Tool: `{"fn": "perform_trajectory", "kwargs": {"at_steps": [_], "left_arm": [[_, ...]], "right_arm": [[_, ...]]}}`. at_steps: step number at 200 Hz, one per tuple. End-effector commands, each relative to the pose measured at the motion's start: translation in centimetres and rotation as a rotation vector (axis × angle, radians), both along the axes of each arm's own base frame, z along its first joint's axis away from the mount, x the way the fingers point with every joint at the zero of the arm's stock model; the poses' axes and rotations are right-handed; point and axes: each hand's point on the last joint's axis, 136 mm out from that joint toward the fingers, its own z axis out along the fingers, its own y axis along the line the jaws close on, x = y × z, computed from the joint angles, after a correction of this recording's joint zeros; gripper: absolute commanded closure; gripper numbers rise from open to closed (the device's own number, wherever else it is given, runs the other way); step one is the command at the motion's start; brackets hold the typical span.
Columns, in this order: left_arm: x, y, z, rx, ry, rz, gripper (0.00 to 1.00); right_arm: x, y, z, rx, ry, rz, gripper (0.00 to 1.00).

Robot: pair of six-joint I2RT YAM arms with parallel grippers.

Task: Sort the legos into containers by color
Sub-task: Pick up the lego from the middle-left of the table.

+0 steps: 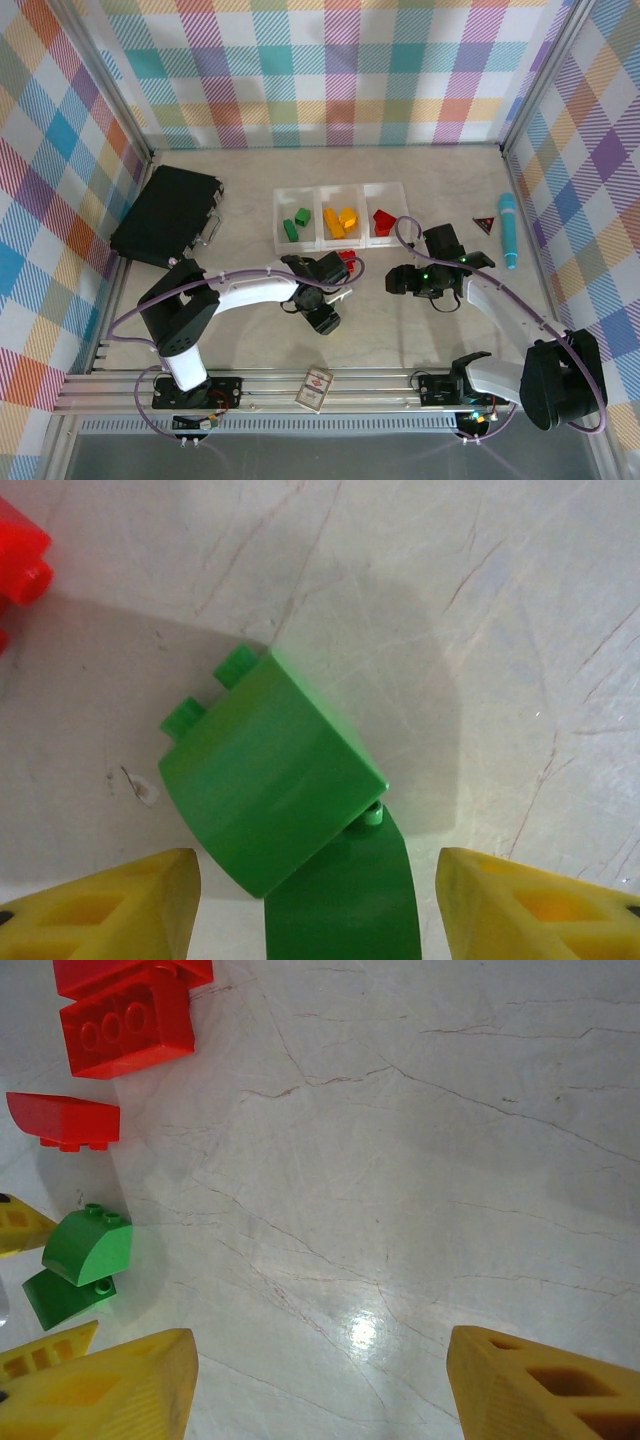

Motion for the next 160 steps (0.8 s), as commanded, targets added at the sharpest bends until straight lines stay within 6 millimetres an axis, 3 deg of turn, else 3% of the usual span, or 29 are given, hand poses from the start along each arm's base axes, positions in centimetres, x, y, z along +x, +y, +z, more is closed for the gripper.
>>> {"fn": "perform_trajectory", "kwargs": {"at_steps": [1, 50, 111, 160], "left_arm": [[-0.6, 0.8, 0.2, 0.019, -0.009, 0.027, 0.37], [-1.0, 1.0, -0.3, 0.039, -0.017, 0.039, 0.38], [-0.8, -0.2, 0.1, 0.019, -0.046, 0.01, 0.39], [-1.5, 0.0, -0.6, 0.053, -0.008, -0.005, 0.5]], "right_arm": [[-0.1, 0.1, 0.0, 0.008, 0.004, 0.011, 0.33], [-0.1, 0.1, -0.1, 0.009, 0.009, 0.012, 0.33], [-0.1, 0.1, 0.0, 0.01, 0.006, 0.012, 0.33], [-0.1, 0.1, 0.0, 0.01, 0.005, 0.012, 0.33]]}}
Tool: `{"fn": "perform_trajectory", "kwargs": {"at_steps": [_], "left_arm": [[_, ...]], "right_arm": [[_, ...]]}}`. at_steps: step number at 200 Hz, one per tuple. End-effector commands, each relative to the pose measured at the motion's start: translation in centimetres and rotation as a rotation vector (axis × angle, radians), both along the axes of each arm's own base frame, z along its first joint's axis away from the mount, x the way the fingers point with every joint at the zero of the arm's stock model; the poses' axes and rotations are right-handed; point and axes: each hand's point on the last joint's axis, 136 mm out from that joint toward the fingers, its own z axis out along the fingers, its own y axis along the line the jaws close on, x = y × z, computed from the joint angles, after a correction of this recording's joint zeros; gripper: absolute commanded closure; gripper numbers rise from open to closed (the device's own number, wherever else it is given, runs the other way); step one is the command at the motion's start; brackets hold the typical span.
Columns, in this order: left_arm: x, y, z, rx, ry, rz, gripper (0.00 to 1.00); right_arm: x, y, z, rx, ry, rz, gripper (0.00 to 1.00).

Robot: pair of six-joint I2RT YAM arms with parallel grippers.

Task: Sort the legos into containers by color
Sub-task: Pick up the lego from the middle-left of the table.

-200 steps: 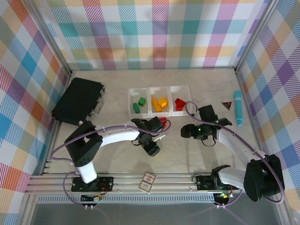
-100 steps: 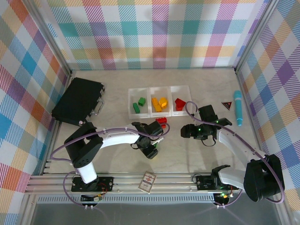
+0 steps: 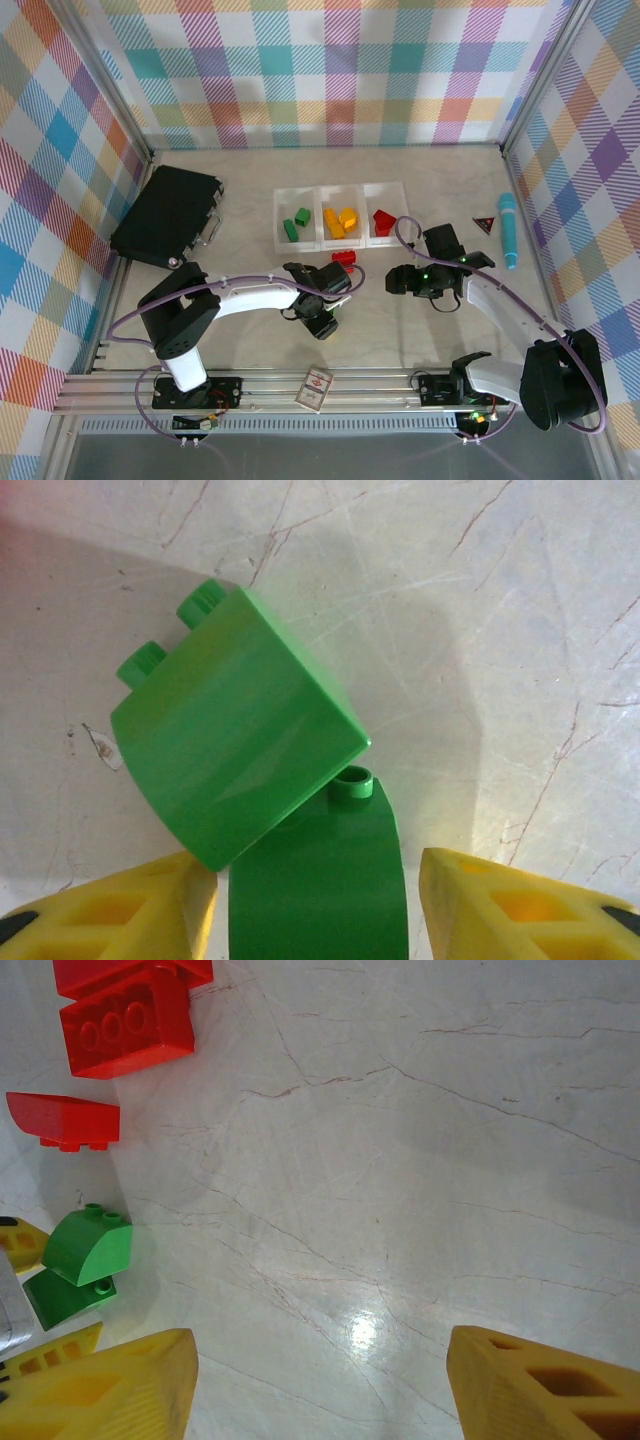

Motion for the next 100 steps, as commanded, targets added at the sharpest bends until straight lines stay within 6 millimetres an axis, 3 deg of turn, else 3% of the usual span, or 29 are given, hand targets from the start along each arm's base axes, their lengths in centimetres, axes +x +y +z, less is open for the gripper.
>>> {"fn": "perform_trajectory", "kwargs": {"at_steps": [1, 21, 63, 81, 100], "left_arm": [[-0.5, -0.3, -0.1, 0.016, 0.016, -0.014, 0.5], [-0.3, -0.1, 0.1, 0.023, 0.004, -0.011, 0.65], [0.7, 0.0, 1.8, 0.01, -0.081, -0.013, 0.67], [1.8, 0.4, 4.2, -0.012, -0.164, 0.0, 0.67], [3.3, 1.0, 8.1, -0.046, -0.287, 0.017, 0.68]], "right_arm": [[-0.1, 0.1, 0.0, 0.01, 0.006, 0.011, 0.33], [-0.1, 0.1, 0.0, 0.011, 0.006, 0.013, 0.33], [-0.1, 0.2, 0.2, 0.019, 0.005, 0.016, 0.33], [-0.2, 0.2, 0.4, 0.021, 0.002, 0.015, 0.33], [-0.2, 0.2, 0.5, 0.024, -0.001, 0.012, 0.33]]}}
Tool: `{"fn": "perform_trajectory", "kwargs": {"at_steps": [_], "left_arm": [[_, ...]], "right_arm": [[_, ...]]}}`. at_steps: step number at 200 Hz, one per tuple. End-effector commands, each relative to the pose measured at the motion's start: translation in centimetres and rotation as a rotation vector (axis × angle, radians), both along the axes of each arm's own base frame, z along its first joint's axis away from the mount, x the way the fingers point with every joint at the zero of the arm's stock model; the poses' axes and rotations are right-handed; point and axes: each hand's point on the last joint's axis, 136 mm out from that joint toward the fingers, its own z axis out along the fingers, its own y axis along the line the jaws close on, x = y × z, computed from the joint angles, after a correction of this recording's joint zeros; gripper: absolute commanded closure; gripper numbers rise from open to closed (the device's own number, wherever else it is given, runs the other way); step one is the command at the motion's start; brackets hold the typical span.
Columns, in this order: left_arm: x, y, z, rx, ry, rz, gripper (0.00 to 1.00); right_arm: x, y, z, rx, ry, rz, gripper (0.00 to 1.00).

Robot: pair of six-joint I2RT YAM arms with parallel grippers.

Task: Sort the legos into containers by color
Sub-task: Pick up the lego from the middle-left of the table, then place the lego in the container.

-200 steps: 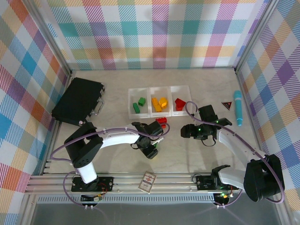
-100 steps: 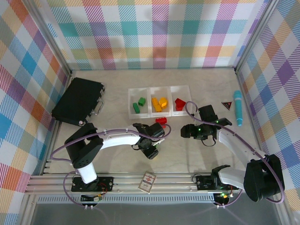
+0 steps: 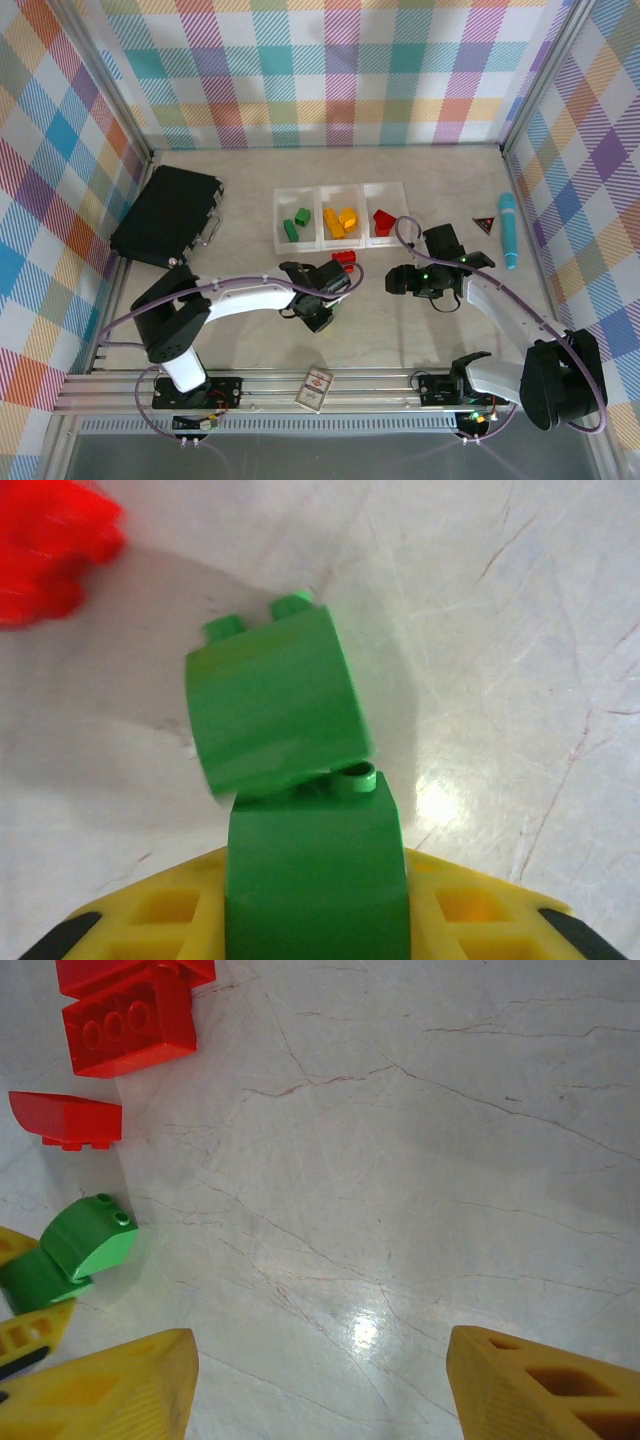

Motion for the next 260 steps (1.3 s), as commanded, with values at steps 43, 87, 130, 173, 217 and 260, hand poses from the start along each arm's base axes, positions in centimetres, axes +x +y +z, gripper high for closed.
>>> {"fn": "perform_trajectory", "kwargs": {"at_steps": [43, 87, 130, 173, 217, 260], "left_arm": [[7.5, 3.7, 13.1, -0.128, -0.313, 0.155, 0.7], [15.9, 7.4, 14.8, -0.151, -0.303, 0.359, 0.69], [21.3, 7.5, 12.3, -0.117, -0.245, 0.423, 0.7], [24.0, 6.9, 9.6, -0.087, -0.208, 0.432, 0.61], [24.9, 7.2, 6.6, -0.023, -0.165, 0.426, 0.49], [24.9, 7.4, 7.7, -0.068, -0.209, 0.459, 0.43]], "right_arm": [[0.1, 1.0, 1.7, 0.068, -0.022, 0.026, 0.33], [0.2, 1.5, 2.7, 0.104, -0.042, 0.03, 0.33], [0.0, 1.4, 2.7, 0.103, -0.044, 0.032, 0.33], [-0.2, 1.4, 2.7, 0.098, -0.047, 0.049, 0.32], [-0.1, 1.5, 2.7, 0.105, -0.046, 0.05, 0.32], [0.0, 1.5, 2.7, 0.104, -0.045, 0.053, 0.32]]}}
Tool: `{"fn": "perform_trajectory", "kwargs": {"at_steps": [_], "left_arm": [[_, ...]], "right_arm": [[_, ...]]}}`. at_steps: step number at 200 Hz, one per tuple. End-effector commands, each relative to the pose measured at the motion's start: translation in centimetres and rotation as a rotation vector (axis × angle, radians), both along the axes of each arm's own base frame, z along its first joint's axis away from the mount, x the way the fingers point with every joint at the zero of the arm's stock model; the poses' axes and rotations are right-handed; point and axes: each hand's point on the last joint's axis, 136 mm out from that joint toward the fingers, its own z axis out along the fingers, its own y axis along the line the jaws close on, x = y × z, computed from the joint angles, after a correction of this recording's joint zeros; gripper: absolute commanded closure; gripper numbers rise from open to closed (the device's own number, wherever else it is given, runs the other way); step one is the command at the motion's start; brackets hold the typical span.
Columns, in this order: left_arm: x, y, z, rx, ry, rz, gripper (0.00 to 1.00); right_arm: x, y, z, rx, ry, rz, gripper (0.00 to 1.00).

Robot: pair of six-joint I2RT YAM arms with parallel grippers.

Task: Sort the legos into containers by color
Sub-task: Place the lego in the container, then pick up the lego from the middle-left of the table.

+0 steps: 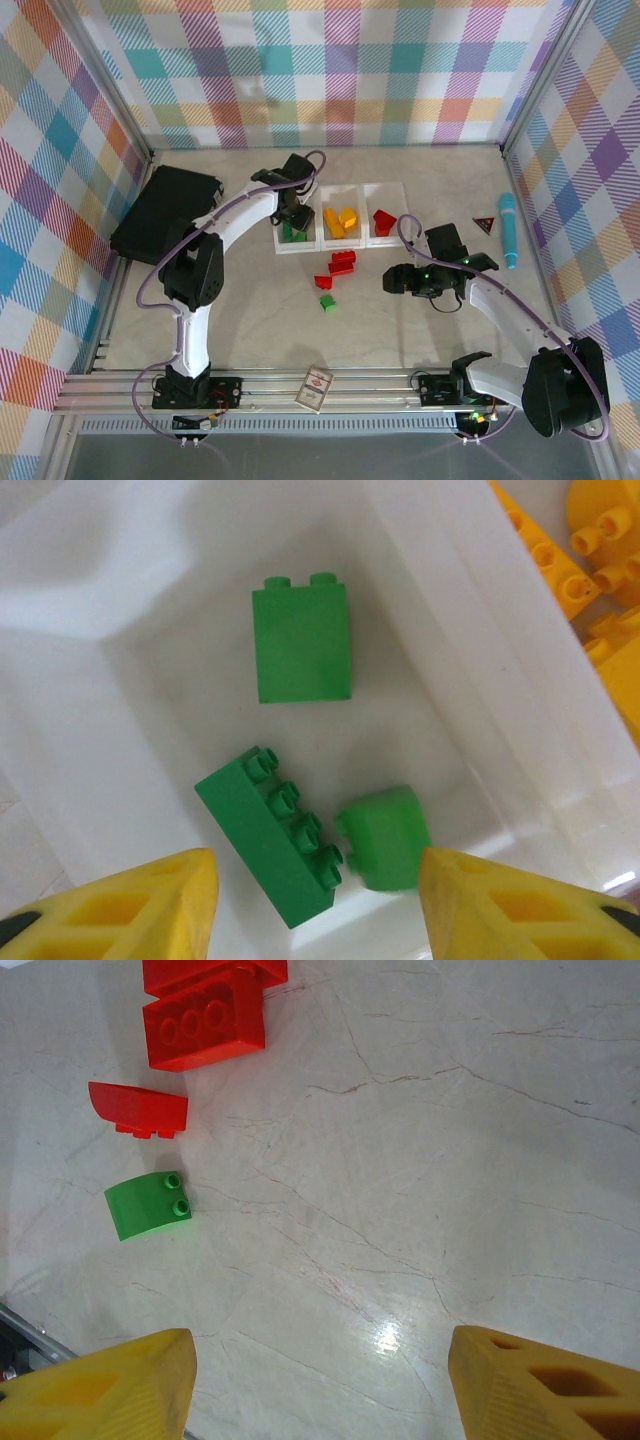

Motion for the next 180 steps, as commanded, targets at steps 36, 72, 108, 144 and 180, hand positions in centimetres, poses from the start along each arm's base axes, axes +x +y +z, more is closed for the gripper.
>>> {"fn": "perform_trajectory", "kwargs": {"at_steps": [36, 72, 108, 144, 180], "left_arm": [[-1.2, 1.2, 8.2, -0.111, -0.235, 0.037, 0.32], [-3.8, 4.8, 14.2, -0.156, -0.419, 0.192, 0.0], [-7.0, 8.3, 19.5, -0.27, -0.65, 0.303, 0.0], [-11.7, 5.4, 18.5, -0.379, -0.496, 0.058, 0.0], [-17.8, 0.8, 13.8, -0.367, -0.29, -0.213, 0.03]], "right_arm": [[0.4, 0.2, 1.4, 0.017, -0.027, 0.013, 0.32], [0.6, 0.1, 1.9, 0.01, -0.035, 0.005, 0.32], [0.6, -0.1, 2.5, 0.011, -0.046, -0.01, 0.31], [0.5, -0.6, 3.0, -0.01, -0.063, -0.027, 0.32], [0.6, -0.8, 3.7, -0.013, -0.093, -0.038, 0.32]]}}
